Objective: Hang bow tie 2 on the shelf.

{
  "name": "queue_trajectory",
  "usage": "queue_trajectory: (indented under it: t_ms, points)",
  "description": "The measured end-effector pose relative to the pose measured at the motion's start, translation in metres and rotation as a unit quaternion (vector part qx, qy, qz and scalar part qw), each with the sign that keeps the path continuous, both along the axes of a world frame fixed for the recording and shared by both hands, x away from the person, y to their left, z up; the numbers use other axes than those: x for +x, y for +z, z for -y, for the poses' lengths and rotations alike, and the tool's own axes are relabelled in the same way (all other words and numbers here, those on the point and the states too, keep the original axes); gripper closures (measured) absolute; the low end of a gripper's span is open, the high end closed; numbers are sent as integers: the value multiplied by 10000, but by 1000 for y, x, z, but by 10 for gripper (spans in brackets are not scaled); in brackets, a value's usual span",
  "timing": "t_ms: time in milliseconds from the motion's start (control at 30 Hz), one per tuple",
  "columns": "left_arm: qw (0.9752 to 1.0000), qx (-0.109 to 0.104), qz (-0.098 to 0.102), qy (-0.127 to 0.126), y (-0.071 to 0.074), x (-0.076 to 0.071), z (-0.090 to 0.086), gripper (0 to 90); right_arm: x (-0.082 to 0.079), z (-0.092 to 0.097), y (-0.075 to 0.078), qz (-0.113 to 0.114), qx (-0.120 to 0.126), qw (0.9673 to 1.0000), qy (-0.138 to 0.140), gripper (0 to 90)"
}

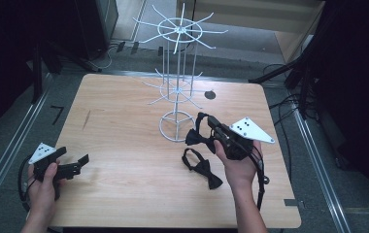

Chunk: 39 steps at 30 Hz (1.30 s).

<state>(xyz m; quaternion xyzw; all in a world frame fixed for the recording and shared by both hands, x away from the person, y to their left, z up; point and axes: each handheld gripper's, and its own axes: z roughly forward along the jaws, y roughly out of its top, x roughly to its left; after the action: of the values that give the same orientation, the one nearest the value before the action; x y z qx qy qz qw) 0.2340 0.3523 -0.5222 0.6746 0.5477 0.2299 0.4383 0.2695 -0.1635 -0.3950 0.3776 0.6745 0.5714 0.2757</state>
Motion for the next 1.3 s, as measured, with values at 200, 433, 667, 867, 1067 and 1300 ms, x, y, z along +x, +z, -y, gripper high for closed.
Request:
queue_trajectory:
  t_ms: [200,433,667,867,1067,1300]
  points:
    - [10000,-24,19,13,0,-1,0,16,3,-2,2,9,22,10000,-1,900]
    - [10000,-15,-8,29,0,-1,0,16,8,2,10,46,152,9999,-14,900]
    - [10000,-26,-39,34,0,0,0,16,15,1,14,81,203,9997,60,900]
    - [10000,-2,-15,45,0,-1,0,16,30,-1,14,-18,233,9997,98,900]
    - [10000,2,-27,25,0,-1,0,16,39,-3,9,-144,254,9995,92,900]
    - [10000,28,-20,25,0,-1,0,16,50,-3,3,-331,358,9987,116,900]
